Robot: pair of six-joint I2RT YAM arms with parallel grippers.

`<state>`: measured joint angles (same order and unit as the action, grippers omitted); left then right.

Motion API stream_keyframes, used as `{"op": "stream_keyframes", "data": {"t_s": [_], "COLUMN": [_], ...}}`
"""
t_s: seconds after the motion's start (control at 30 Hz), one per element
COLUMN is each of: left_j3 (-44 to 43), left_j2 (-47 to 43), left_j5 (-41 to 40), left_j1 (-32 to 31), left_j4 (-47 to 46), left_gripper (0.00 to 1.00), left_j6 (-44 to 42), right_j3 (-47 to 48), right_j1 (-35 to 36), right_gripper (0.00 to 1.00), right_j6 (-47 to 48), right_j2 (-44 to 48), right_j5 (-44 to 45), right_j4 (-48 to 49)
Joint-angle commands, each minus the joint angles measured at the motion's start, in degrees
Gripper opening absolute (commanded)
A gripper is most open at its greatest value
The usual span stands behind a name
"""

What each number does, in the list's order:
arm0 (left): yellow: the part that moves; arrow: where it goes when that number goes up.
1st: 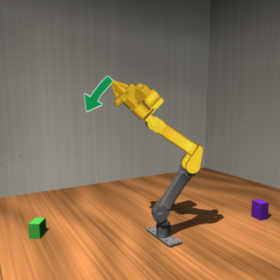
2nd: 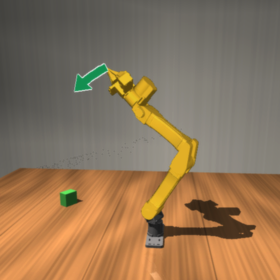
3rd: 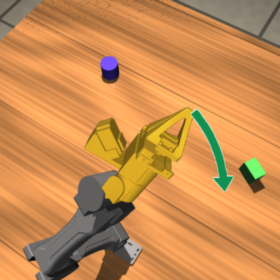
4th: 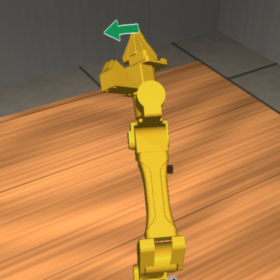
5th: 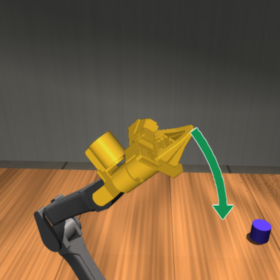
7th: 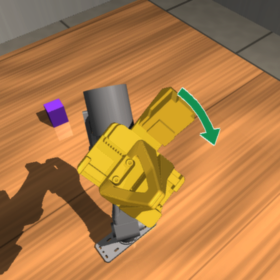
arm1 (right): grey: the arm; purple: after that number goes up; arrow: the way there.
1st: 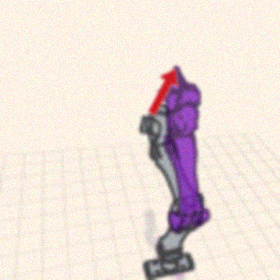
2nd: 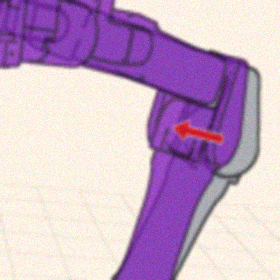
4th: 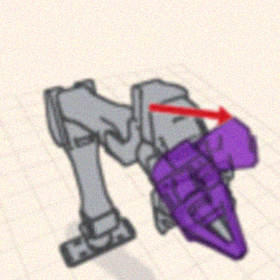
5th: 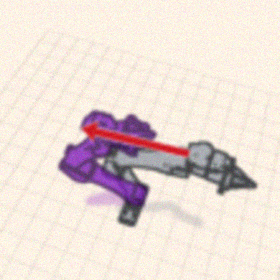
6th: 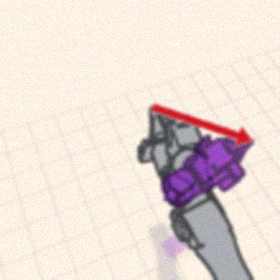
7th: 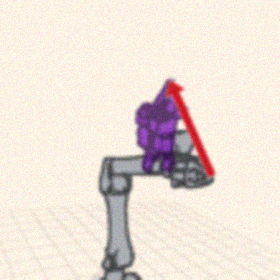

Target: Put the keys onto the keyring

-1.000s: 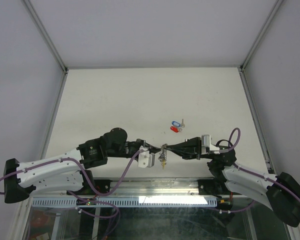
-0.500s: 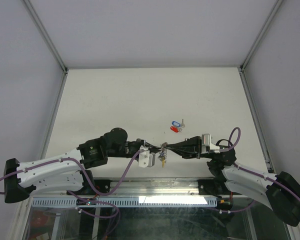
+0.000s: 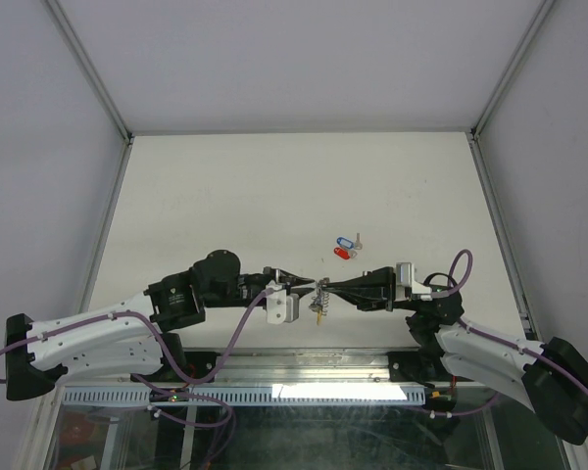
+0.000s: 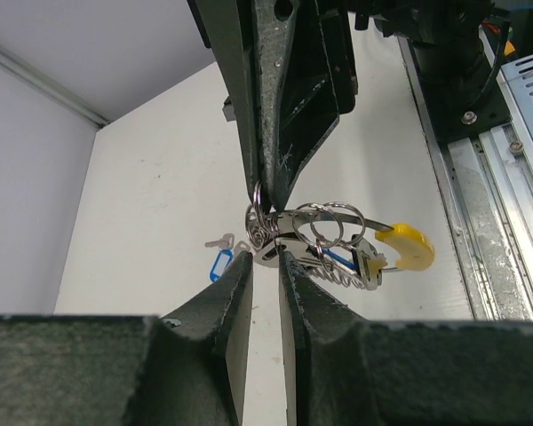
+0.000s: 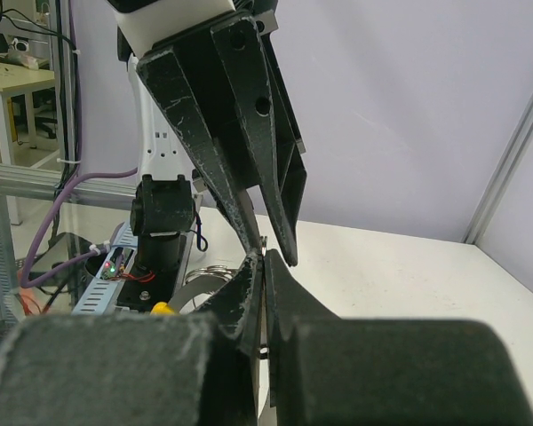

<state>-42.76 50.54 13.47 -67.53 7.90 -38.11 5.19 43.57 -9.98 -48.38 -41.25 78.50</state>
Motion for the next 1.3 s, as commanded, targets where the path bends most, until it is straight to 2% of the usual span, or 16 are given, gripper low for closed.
{"op": "stream_keyframes", "data": {"t_s": [0.0,0.23,0.4,0.57,1.27], "left_j3": [-0.4,0.1,0.1,0.1,0.4], "left_j2": [0.3,1.2,1.4,1.7,1.8], "left_j5": [3.0,5.2,4.7,4.0,2.7], "left_j1": [-0.4,-0.4,-0.4,-0.4,-0.4], "left_j4": [-5.4,-6.3,-5.9,-5.3,-5.2], "left_gripper": [0.17,0.16,0.06,0.00,0.02], "left_j6": [1.7,2.2,2.0,1.9,2.0], "right_j3": [2.5,2.4,2.3,2.3,3.2], "right_j1": [-0.2,-0.2,-0.2,-0.2,-0.2], "right_gripper": [0.00,0.00,0.00,0.00,0.00], "right_j6": [0.9,1.0,1.0,0.8,-0.3], "right_j2": [0.2,0.4,0.3,0.7,2.2], "right_j5": [1.2,1.3,1.3,1.4,0.8], "right_j4": [2.2,2.2,2.5,2.9,2.3]}}
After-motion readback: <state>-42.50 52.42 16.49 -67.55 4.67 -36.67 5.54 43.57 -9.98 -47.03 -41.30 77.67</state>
